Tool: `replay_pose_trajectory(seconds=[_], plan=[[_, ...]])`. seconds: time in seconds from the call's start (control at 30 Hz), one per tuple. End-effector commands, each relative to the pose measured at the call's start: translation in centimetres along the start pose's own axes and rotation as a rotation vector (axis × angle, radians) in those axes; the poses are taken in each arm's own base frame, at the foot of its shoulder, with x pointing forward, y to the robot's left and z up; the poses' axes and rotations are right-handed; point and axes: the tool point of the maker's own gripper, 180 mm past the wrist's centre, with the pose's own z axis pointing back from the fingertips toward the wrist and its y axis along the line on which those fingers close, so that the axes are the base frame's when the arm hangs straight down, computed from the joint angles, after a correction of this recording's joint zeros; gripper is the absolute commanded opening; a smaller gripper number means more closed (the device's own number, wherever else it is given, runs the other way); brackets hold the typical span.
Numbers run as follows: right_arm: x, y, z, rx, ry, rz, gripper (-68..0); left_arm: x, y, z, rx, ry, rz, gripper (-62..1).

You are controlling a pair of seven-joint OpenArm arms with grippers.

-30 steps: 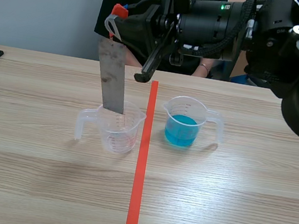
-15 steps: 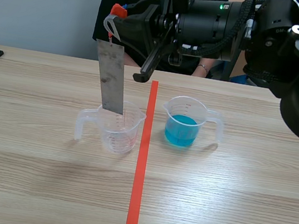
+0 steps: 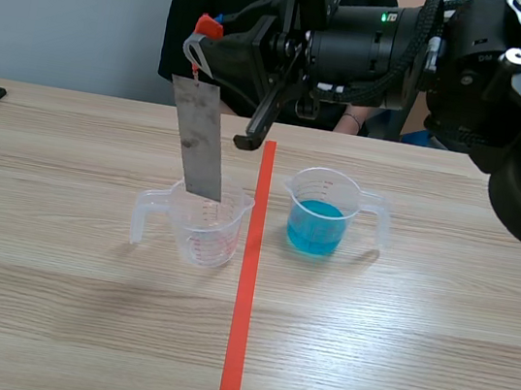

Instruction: Do the redox reaction experiment.

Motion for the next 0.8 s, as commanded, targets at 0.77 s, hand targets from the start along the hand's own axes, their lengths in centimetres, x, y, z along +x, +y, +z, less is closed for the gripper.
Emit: replay_pose_trajectory(seconds=[0.77], plan=[[-7.1,-0.7,-0.8,-0.028,0.04,-0.078,-66.2,0.5,-0.2,0.2,-0.002,-0.019,0.002,-56.6]])
